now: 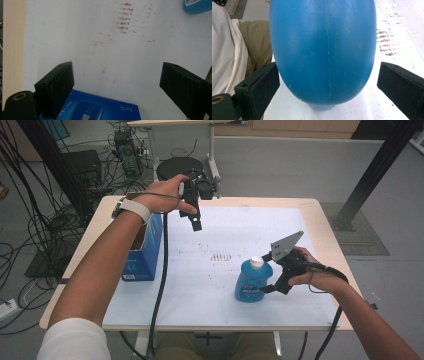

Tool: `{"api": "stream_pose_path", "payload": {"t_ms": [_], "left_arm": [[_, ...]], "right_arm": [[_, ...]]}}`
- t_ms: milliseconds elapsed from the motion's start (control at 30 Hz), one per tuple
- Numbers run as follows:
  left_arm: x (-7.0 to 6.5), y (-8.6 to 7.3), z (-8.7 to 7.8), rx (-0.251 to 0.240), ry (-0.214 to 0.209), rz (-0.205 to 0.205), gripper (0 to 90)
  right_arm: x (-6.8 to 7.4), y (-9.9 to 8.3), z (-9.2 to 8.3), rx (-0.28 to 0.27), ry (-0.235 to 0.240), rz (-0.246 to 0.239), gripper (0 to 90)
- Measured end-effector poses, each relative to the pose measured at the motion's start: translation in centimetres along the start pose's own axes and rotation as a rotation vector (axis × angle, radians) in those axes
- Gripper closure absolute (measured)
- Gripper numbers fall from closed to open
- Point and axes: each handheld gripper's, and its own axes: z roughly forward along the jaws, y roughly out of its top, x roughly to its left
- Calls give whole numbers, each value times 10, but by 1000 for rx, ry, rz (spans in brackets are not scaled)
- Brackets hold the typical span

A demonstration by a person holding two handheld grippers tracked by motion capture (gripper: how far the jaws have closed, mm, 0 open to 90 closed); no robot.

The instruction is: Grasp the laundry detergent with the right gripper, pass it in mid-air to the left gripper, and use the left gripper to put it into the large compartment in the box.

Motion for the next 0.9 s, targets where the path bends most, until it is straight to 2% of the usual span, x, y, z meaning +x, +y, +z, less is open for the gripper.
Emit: {"api": "stream_pose_path", "payload": {"t_ms": [900], "left_arm": [[0,-1,0,0,1,-3,128]], "right_arm": [[0,1,-1,-4,4,7,51]]}}
